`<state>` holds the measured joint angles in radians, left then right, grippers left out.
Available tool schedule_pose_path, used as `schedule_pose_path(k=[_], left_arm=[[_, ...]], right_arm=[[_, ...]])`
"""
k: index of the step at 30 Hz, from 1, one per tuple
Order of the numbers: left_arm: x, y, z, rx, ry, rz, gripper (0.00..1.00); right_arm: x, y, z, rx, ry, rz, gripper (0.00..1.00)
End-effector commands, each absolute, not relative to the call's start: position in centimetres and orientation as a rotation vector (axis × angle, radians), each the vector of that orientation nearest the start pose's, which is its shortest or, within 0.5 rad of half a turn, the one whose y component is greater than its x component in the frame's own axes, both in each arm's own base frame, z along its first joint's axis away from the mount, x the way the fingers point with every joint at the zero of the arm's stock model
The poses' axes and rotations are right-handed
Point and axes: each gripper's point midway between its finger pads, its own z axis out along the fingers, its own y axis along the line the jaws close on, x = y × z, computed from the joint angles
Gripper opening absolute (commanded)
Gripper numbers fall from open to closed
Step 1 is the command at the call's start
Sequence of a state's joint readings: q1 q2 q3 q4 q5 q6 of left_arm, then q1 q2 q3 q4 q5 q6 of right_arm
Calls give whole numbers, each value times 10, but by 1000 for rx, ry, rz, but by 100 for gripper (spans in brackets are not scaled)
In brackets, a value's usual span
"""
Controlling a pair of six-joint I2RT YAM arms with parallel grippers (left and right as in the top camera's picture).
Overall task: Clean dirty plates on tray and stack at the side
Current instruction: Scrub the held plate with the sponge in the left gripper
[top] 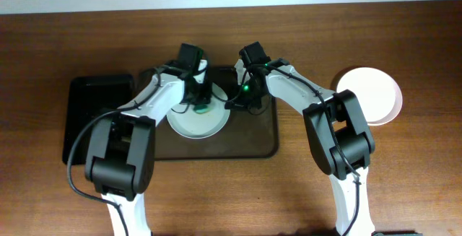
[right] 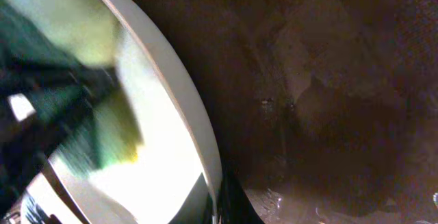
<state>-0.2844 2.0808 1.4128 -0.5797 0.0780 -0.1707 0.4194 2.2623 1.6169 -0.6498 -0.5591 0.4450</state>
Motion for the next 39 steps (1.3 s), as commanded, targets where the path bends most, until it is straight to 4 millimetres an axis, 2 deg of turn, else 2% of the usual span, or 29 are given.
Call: schedule_pose_path(k=[1,4,6,9,12,13,15,16,19,22,23,26,29,31,35,37,39], left_arm=[[422,-74,-33,-12,2943,18,0],[406,-43,-36,-111,3022,46,1],[383,-38,-38,-127,3119,53,1],[358,-57,-37,-73,3222,-51,0],[341,-98,-32,44,3275,-342,0],[338,-112,-29,78,3271,-445,0],[337,-125,-26,95,3260,-533,0],[341,-133,-26,113,3233,-573,0],[357,-138,-26,141,3159,-581,0],[389,-134,-27,151,3035,-524,1],[398,-129,-28,145,3004,-481,1],[429,-97,-30,30,2918,-221,1],[432,-73,-31,-1,2908,-20,1],[418,-65,-34,-4,2962,43,0],[370,-61,-38,9,3158,67,1],[338,-71,-35,5,3294,-40,0],[327,-86,-32,30,3337,-194,0]], right_arm=[[395,269,-12,-36,3033,915,4],[395,269,-12,-36,3033,915,4],[395,269,-12,-36,3033,915,4],[396,269,-12,-36,3032,915,4],[396,269,-12,-36,3033,914,4],[396,269,-12,-36,3032,915,4],[396,269,-12,-36,3032,915,4],[396,269,-12,-36,3032,915,4],[396,269,-12,-36,3032,915,4],[396,269,-12,-36,3033,915,4],[396,269,-12,-36,3033,914,4],[395,269,-12,-36,3033,914,4],[396,269,-12,-36,3033,914,4],[396,269,-12,-36,3032,914,4],[396,269,-12,-36,3032,914,4],[396,269,-12,-36,3032,914,4],[396,269,-12,-37,3032,915,4]])
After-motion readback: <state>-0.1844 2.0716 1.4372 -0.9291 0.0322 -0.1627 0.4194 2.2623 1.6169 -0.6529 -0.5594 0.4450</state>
